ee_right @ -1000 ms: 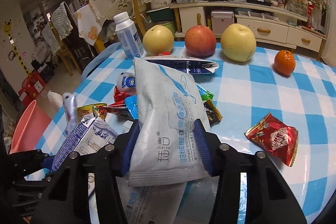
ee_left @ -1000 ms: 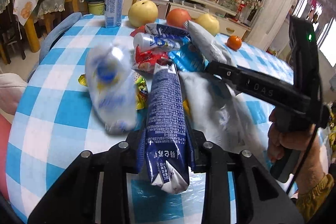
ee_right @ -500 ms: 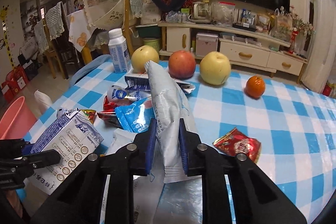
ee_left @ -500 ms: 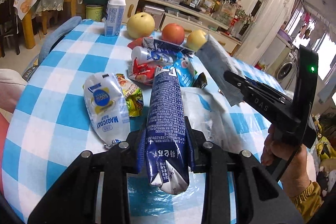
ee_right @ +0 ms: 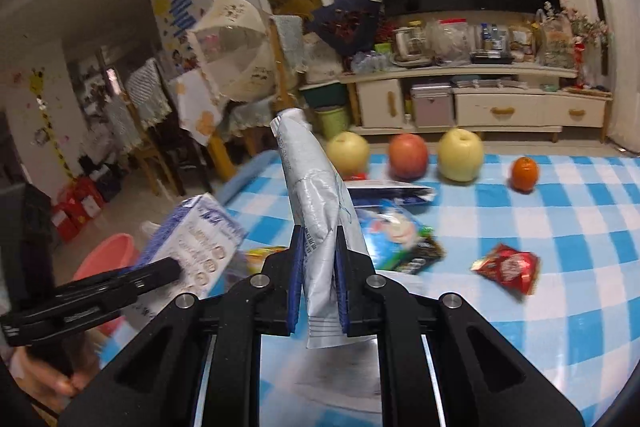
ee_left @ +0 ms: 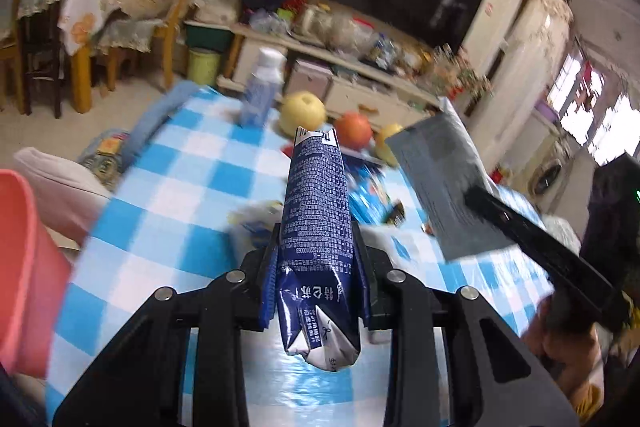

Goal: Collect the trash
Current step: 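Carry the blue carton to the pink bucket and open the left tool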

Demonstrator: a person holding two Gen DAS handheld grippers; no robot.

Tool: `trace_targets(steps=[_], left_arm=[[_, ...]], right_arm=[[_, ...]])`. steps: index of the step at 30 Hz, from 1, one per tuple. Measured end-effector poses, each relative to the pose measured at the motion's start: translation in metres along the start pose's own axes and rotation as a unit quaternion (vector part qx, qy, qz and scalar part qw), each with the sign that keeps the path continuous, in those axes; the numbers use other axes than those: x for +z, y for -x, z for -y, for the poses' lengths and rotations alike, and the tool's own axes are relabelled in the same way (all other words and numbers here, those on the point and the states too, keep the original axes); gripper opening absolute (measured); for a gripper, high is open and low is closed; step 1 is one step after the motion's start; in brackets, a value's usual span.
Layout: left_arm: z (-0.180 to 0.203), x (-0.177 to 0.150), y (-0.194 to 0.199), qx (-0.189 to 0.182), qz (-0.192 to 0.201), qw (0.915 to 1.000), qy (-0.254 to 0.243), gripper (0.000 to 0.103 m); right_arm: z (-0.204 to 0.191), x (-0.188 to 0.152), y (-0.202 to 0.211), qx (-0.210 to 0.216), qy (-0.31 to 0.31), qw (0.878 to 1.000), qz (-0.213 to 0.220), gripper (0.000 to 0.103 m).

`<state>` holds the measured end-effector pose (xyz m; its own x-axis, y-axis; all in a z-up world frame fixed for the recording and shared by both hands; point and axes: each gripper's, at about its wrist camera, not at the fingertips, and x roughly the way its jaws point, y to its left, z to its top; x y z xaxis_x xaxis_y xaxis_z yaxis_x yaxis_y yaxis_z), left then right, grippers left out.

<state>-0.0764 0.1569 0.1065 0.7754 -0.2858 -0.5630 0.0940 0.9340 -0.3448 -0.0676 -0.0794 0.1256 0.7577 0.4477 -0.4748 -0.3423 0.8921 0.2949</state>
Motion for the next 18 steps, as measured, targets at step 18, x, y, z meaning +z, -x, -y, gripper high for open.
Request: trace_targets(steps=[18], left_arm=[[-0.194, 0.017, 0.118, 0.257, 0.125, 0.9349, 0.211, 0.033]], right_arm=[[-0.247, -0.017, -0.102, 0.285, -0.070, 0.948, -0.118, 0.016]])
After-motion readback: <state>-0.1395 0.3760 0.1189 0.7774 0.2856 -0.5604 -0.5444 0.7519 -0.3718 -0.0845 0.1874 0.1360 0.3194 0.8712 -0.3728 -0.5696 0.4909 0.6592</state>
